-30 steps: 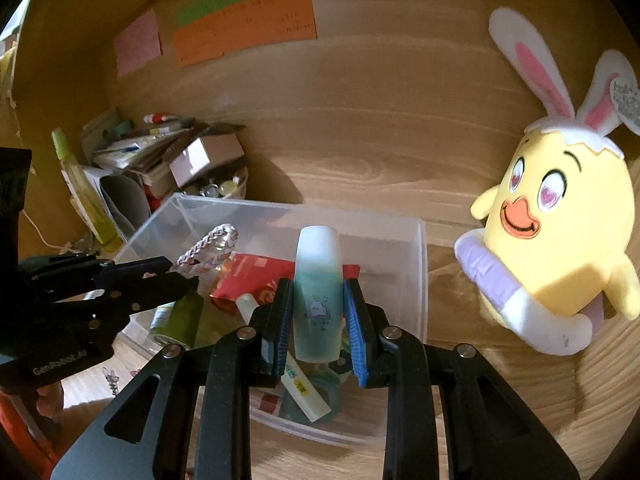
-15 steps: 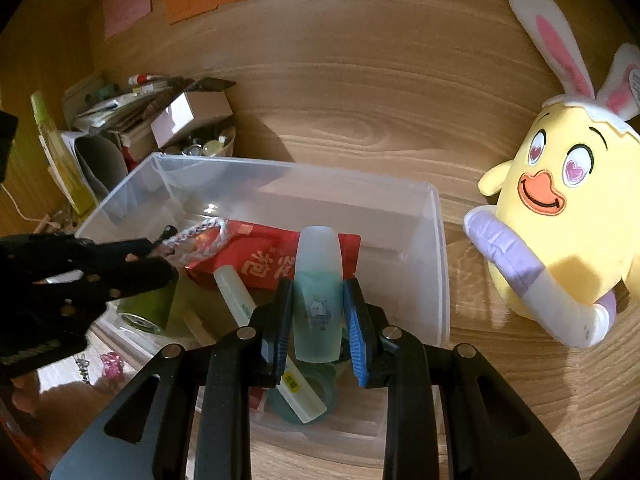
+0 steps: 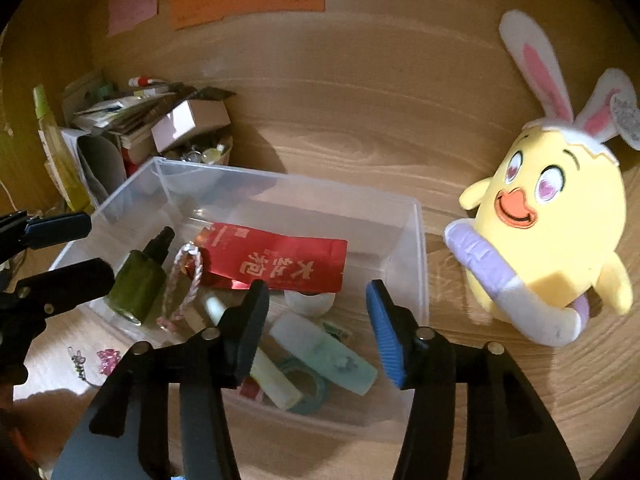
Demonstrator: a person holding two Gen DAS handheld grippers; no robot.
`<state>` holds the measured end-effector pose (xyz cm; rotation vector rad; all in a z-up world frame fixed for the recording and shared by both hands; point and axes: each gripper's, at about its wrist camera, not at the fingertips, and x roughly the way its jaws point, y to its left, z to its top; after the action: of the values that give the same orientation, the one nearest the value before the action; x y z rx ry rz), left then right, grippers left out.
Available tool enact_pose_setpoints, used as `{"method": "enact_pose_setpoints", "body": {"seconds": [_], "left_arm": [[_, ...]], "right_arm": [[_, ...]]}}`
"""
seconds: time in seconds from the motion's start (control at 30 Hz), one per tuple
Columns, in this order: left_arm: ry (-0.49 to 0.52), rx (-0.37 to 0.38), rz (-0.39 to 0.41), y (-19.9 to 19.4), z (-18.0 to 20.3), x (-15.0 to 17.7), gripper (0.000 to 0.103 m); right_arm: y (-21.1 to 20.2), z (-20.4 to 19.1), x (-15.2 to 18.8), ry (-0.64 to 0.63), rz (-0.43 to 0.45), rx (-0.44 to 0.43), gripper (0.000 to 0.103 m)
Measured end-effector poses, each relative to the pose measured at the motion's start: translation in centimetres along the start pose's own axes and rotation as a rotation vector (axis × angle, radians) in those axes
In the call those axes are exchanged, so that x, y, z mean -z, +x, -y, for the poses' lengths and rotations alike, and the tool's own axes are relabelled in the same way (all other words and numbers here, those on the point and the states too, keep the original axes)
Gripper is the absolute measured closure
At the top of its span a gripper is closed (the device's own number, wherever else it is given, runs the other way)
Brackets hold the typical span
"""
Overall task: Organize objects
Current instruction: 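Carry the bracelet and green bottle into the clear box and release both, then move both tools back over the remaining items on the desk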
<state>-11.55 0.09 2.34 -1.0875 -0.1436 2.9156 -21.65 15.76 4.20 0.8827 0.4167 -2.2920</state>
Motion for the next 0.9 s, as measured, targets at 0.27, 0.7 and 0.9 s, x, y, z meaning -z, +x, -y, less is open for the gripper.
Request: {"method": "enact_pose_setpoints", "body": {"seconds": [0.27, 0.7, 0.9], "left_arm": [[-0.003, -0.03, 0.027, -2.5, -0.7, 1.6, 0.02], [0.016, -0.058, -0.018, -3.8, -1.6, 5.3, 0.017], [0.017, -0.075, -0.065, -3.7, -2.4, 7.6, 0.017]], "right_arm": [[-2.7, -0.7, 1.1, -0.024, 0.033, 0.009, 0.041], [-6.7, -1.8, 4.6, -0.002, 0.043, -0.054, 0.04], [-7.5, -2.3, 7.8, 0.025, 0.011, -0.071, 0.032]]}}
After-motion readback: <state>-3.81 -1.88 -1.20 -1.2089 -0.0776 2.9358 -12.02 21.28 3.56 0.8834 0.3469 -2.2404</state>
